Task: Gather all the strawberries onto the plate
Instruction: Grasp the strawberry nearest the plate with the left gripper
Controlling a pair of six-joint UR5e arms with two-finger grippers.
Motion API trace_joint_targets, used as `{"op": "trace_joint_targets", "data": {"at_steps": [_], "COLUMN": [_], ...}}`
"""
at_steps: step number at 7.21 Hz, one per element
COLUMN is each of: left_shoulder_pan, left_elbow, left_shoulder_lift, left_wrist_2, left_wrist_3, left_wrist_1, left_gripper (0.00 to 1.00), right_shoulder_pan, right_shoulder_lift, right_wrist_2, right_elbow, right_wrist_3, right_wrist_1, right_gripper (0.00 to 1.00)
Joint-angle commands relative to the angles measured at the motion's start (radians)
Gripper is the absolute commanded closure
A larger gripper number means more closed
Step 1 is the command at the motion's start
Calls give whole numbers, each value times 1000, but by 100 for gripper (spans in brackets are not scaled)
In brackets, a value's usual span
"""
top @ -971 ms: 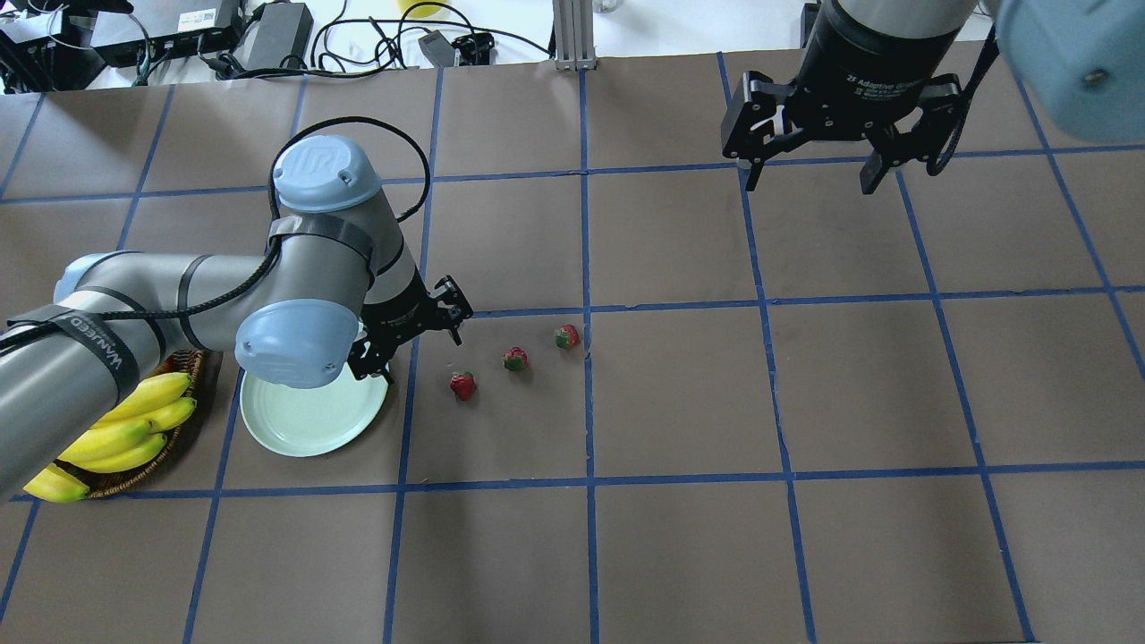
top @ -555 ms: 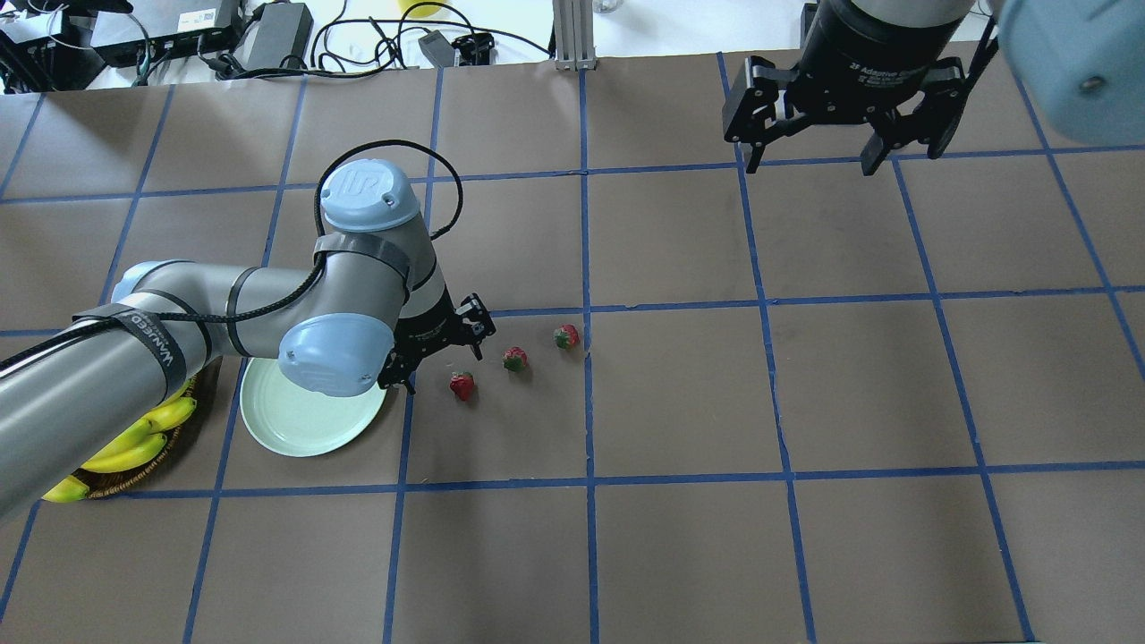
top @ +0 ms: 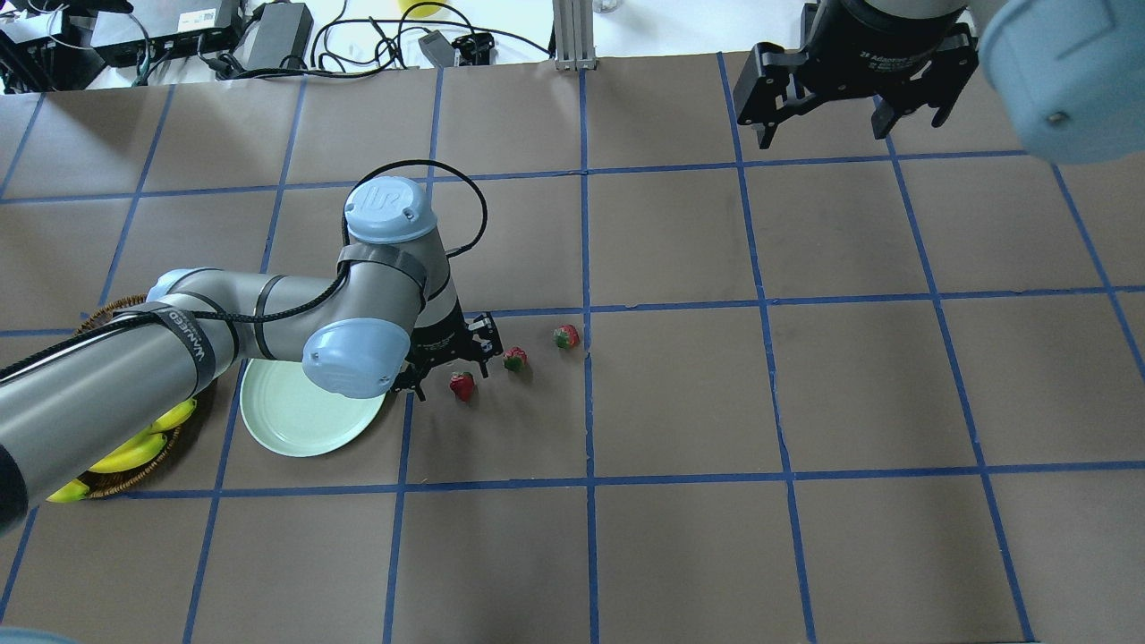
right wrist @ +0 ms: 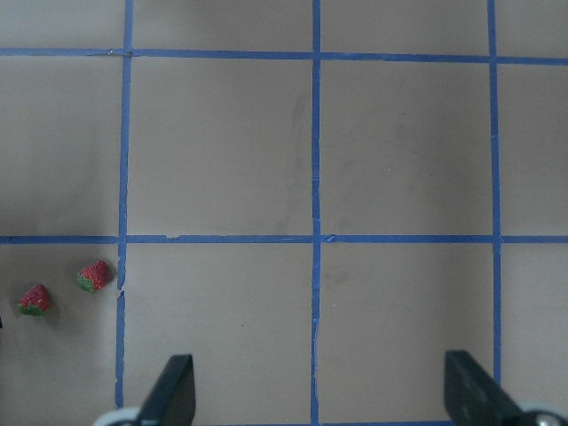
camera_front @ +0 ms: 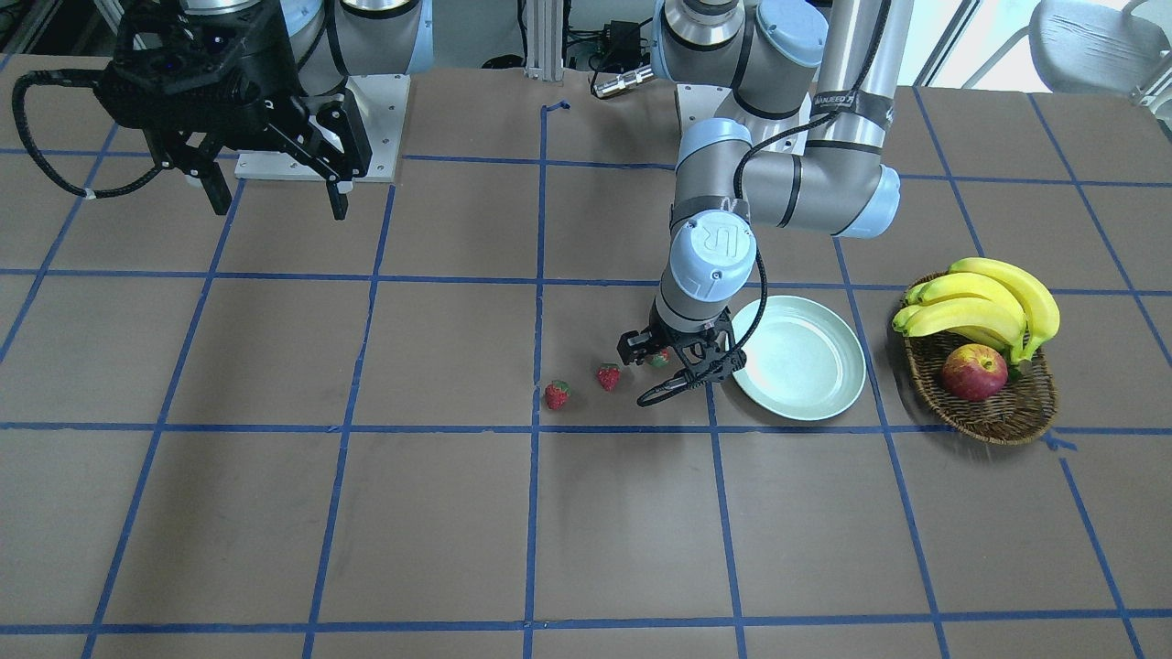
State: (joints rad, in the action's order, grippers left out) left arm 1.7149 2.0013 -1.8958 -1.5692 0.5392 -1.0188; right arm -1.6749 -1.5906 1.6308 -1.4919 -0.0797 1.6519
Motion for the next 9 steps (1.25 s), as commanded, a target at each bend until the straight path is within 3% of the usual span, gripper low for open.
{"op": "trace_joint_targets", "data": {"at_steps": [1,3,7,9], "left_shoulder_pan": [0,0,-3,-23], "left_elbow": [-1,-15,-47,-105], "left_shoulder_lift": [-25,-26,9,37], "left_wrist_2": [1,1,8,-97], "left_wrist_3": [-1,-7,-50,-88], "left_wrist_1": [2,2,2,-70], "left_gripper": [21,98,100,100], "right_shoulder_pan": [1,1,3,1], "right_shoulder_lift": [0,0,1,0], "right_wrist_2": [-3,-8,-3,-6], "right_elbow": [1,1,-1,1], "right_wrist_3": [3,4,4,5], "right_wrist_1": [-38,-47,-49,-49], "right_gripper": [0,0,0,0]}}
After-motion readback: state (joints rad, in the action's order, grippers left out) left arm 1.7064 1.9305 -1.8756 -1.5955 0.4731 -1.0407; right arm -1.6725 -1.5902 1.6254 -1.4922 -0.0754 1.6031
